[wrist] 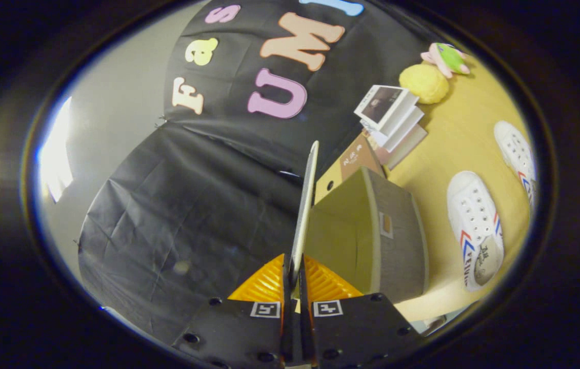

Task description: Open the storage box then place both shoes into the box .Put the left shoe in first, then the right shoe, with the right side of both shoes facing outward in a uniform manner.

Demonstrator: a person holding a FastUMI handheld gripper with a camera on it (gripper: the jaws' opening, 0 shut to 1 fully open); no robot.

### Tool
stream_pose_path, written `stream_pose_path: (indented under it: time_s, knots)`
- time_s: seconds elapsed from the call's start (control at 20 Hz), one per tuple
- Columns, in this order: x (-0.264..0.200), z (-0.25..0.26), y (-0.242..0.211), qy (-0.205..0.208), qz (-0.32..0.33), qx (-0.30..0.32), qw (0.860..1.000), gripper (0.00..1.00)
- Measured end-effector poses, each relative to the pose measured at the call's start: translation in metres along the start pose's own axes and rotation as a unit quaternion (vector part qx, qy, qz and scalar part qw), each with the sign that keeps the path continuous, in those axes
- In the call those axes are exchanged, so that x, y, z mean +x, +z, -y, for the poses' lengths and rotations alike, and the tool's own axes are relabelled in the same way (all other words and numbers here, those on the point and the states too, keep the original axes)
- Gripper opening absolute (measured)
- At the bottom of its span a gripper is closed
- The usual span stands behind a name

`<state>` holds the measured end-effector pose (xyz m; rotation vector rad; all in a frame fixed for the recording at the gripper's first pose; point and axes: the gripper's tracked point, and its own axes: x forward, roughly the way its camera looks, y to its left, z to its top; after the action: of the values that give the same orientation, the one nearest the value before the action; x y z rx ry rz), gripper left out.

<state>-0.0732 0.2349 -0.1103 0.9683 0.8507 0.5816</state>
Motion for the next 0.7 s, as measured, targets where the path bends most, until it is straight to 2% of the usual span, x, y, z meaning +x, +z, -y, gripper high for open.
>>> stream_pose_path:
  time_s: [0.35, 0.7]
  knots:
    - [0.045, -0.077, -0.014, 0.047, -0.025, -0.068, 0.996, 0.14]
    - [0.093, -0.115, -0.052, 0.073, -0.05, -0.087, 0.992, 0.14]
